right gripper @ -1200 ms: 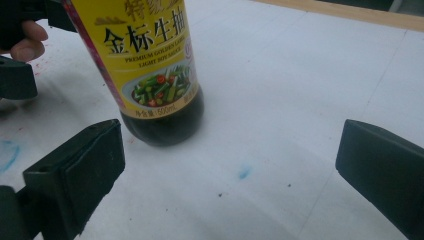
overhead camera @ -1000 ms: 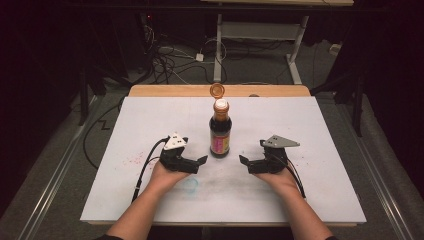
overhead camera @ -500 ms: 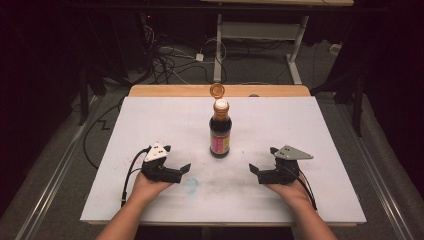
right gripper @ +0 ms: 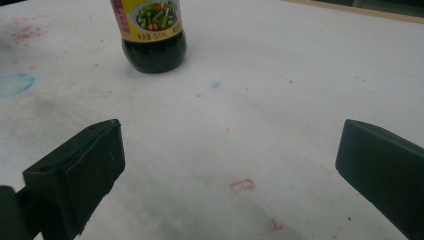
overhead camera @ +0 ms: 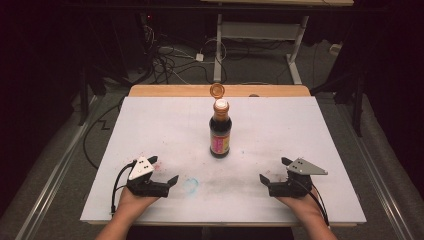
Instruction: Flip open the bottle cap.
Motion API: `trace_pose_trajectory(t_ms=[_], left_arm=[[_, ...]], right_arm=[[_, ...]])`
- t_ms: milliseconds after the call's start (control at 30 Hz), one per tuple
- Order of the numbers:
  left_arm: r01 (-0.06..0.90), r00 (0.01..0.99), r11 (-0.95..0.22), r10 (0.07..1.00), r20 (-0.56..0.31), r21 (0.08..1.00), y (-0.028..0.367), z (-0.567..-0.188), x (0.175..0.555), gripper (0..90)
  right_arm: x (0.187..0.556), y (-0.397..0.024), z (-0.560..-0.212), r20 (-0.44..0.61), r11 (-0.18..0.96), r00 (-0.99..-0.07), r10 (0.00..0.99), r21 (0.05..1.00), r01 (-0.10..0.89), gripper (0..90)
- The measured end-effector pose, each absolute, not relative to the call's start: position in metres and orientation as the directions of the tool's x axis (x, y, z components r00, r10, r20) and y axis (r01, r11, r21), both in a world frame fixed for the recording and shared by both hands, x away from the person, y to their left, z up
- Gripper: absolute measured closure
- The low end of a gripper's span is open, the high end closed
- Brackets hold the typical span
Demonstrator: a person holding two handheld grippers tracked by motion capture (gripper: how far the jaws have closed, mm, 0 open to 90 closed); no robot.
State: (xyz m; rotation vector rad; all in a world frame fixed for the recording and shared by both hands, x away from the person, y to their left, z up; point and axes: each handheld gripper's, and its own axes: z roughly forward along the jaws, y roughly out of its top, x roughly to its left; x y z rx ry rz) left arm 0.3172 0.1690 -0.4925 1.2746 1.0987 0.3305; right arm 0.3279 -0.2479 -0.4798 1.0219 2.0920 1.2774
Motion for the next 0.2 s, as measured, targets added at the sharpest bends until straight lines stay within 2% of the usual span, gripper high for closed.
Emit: trace_pose_trajectory(t_ms=[200], left_arm=[[0.351, 0.48, 0.331, 0.74, -0.472, 0.876, 0.1718, -0.4936, 0.3154, 0.0]], right_arm=[[0.3248, -0.2443, -0.4801, -0.053, 0.315, -0.603, 0.796, 0.887, 0.337, 0.2]])
